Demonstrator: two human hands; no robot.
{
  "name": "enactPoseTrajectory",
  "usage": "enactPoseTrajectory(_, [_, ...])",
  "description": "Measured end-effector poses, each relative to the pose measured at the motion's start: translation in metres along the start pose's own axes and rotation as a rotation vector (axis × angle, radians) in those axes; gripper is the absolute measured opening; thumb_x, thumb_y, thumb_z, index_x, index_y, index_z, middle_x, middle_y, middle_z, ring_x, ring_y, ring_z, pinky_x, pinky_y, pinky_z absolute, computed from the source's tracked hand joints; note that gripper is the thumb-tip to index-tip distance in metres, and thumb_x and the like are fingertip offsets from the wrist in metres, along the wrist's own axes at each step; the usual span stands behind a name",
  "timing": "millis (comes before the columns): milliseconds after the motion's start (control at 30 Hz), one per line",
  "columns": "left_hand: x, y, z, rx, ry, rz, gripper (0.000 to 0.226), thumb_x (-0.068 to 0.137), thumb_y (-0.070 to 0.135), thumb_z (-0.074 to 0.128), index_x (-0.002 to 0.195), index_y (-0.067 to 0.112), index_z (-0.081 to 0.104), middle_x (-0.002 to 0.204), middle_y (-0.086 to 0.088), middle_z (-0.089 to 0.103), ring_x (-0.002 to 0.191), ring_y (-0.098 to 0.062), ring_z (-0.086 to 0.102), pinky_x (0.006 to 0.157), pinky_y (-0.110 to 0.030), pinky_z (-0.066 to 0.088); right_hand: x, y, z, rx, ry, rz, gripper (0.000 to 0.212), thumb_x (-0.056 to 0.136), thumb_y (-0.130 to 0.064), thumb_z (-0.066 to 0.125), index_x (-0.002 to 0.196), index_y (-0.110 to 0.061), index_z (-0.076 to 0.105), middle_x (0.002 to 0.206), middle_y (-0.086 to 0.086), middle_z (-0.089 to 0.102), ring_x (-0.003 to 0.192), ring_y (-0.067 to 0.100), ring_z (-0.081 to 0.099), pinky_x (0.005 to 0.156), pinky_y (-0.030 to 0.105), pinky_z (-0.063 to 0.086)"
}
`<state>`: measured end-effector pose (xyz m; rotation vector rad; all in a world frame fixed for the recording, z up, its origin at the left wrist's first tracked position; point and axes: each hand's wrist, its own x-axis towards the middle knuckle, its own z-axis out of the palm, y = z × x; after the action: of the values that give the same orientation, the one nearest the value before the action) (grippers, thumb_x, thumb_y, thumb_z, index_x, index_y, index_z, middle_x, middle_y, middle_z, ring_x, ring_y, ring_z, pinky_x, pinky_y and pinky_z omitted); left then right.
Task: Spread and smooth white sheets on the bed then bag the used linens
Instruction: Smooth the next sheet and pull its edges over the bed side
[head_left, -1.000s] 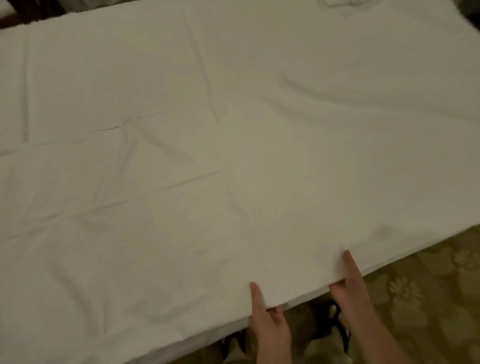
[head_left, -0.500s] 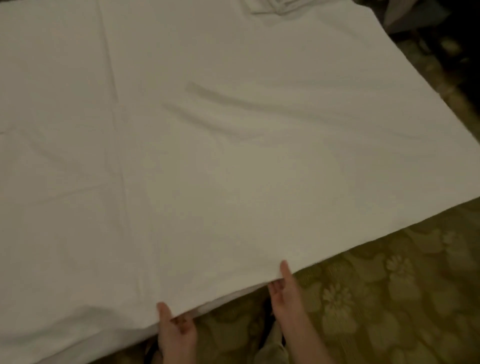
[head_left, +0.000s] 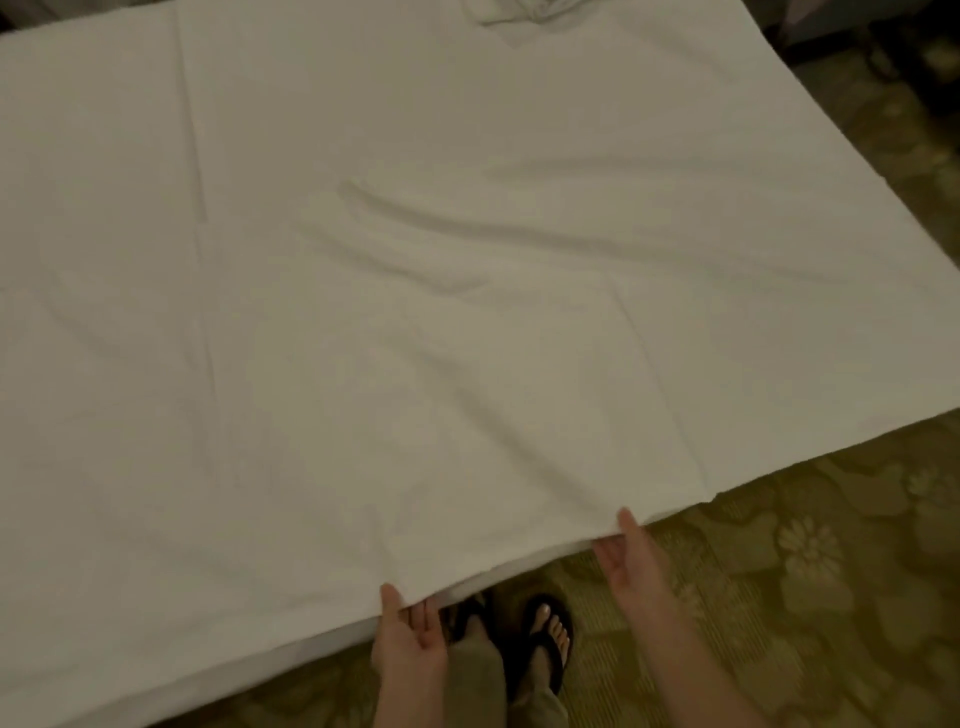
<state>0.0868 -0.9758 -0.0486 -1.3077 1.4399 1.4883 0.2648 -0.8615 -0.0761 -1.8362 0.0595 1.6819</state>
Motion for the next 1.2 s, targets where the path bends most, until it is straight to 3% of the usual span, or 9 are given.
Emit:
enactPoseTrajectory(133, [-0.043,-0.013,0.008,0.414,-0.314,-0.361,0.067,0.095,0.053,0.046,0.136,0.001,0.051,0.151,-0.025,0.032,0.137,-0.038,0.038,0.114,-0.036,0.029,-0.026,0.000,0.007,-0.282,-0.001,0.108,0.042,0.088,-0.039,0.065,0.087,0.003,0.065,0.091,0.022,0.070,0.084,0.031,0.067,0.078,0.036,0.054])
enactPoseTrajectory(167, [-0.050,-0.016,0.013,0.507,-0.371,-0.493,0.074,0.092,0.060,0.044,0.131,-0.002,0.055,0.147,-0.029,0.035,0.138,-0.039,0.037,0.113,-0.037,0.031,-0.034,-0.005,0.012,-0.413,-0.009,0.107,0.052,0.089,-0.044,0.062,0.080,0.007,0.066,0.080,0.023,0.071,0.078,0.032,0.068,0.073,0.035,0.055])
enactPoseTrajectory(233, [-0.059,-0.016,0.026,0.795,-0.514,-0.564,0.077,0.081,0.066,0.054,0.101,-0.006,0.072,0.116,-0.027,0.063,0.105,-0.036,0.062,0.084,-0.038,0.051,-0.040,-0.010,0.024,-0.734,-0.064,0.026,0.068,0.092,-0.051,0.054,0.065,0.009,0.069,0.065,0.020,0.070,0.066,0.029,0.069,0.068,0.035,0.056])
enactPoseTrajectory(333, [-0.054,-0.002,0.073,1.058,-0.611,-0.310,0.055,0.082,0.052,0.059,0.094,0.001,0.073,0.090,-0.013,0.073,0.072,-0.022,0.070,0.060,-0.027,0.049,-0.034,-0.029,0.049,-1.038,-0.120,-0.200,0.069,0.093,-0.053,0.050,0.052,-0.001,0.068,0.055,0.010,0.068,0.058,0.021,0.067,0.067,0.031,0.056])
enactPoseTrajectory(433, [-0.056,0.027,0.144,1.104,-0.619,0.123,0.025,0.095,0.026,0.055,0.097,0.004,0.067,0.077,-0.003,0.075,0.063,-0.011,0.070,0.054,-0.017,0.047,-0.017,-0.066,0.090,-0.885,-0.209,-0.319,0.054,0.100,-0.037,0.047,0.067,-0.001,0.071,0.064,0.009,0.071,0.053,0.019,0.067,0.052,0.023,0.050])
enactPoseTrajectory(700, [-0.056,0.070,0.323,1.223,-0.626,0.873,0.025,0.096,0.015,0.056,0.118,0.008,0.065,0.112,-0.008,0.070,0.083,-0.019,0.068,0.076,-0.031,0.053,0.064,-0.204,0.214,-0.886,-0.226,-0.656,0.012,0.097,-0.017,0.052,0.091,-0.015,0.062,0.088,0.002,0.065,0.050,0.009,0.064,0.050,0.025,0.048])
enactPoseTrajectory(833, [-0.048,0.056,0.413,1.375,-0.575,1.147,0.034,0.095,0.022,0.058,0.127,0.011,0.060,0.129,-0.009,0.061,0.109,-0.028,0.064,0.098,-0.045,0.048,0.115,-0.286,0.264,-0.996,-0.240,-0.830,0.009,0.097,-0.023,0.053,0.098,-0.018,0.060,0.101,0.006,0.065,0.066,0.020,0.067,0.071,0.043,0.054])
enactPoseTrajectory(1100, [-0.029,0.004,0.536,1.426,-0.491,1.131,0.050,0.095,0.033,0.058,0.139,0.013,0.047,0.140,-0.013,0.045,0.110,-0.038,0.062,0.096,-0.051,0.049,0.207,-0.418,0.301,-1.259,-0.231,-0.990,0.029,0.094,-0.025,0.055,0.119,-0.011,0.059,0.125,0.011,0.049,0.094,0.033,0.064,0.090,0.051,0.050])
enactPoseTrajectory(1200, [-0.024,-0.008,0.565,1.377,-0.437,1.132,0.045,0.091,0.036,0.062,0.130,0.013,0.056,0.131,-0.015,0.052,0.086,-0.031,0.070,0.087,-0.046,0.055,0.224,-0.459,0.310,-1.374,-0.226,-1.078,0.034,0.095,-0.024,0.056,0.127,-0.012,0.053,0.135,0.009,0.040,0.106,0.029,0.059,0.098,0.040,0.045])
